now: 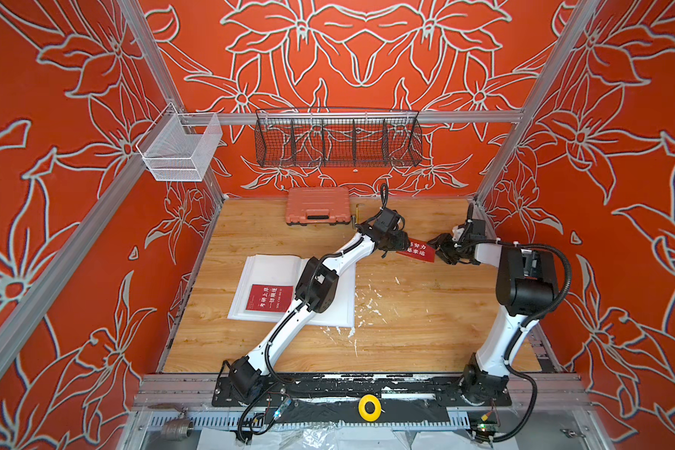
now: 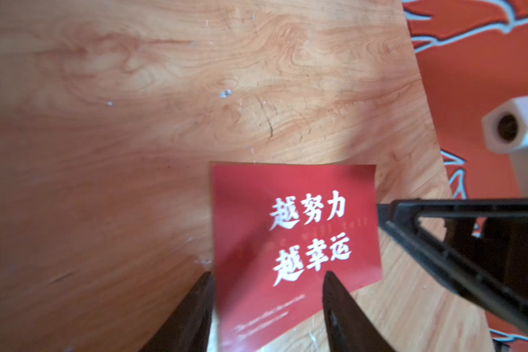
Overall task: Place the photos into the photo albums
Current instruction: Pick up the photo at the center of the board.
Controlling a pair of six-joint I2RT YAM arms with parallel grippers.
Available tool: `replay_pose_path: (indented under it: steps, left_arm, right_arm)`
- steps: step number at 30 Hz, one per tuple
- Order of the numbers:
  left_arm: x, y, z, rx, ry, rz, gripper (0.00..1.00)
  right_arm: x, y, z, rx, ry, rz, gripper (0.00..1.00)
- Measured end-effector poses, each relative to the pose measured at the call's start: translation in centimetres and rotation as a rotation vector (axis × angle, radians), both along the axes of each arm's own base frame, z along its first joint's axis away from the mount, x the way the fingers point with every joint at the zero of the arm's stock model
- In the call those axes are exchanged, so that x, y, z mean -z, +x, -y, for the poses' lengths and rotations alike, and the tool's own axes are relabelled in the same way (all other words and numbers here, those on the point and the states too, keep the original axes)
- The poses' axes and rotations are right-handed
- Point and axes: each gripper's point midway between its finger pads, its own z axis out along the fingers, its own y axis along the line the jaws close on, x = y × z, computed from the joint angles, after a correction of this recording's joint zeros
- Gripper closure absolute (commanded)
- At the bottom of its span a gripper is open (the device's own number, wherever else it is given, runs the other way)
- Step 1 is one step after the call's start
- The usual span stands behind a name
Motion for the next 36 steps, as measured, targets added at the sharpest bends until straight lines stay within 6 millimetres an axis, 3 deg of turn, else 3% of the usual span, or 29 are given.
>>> replay_pose_path:
  steps: [20, 36]
  left_arm:
    - [0.3, 1.1, -1.9, -0.059, 0.038, 0.012, 0.43]
    - [0.5, 1.0, -3.9, -0.063, 0.087, -0.014, 0.44]
  right_arm:
    - [0.0, 0.0, -2.2, -0.02, 0.113, 0.097, 0.54]
    - [-1.3, -3.0, -5.3, -0.116, 0.236, 0.132, 0.62]
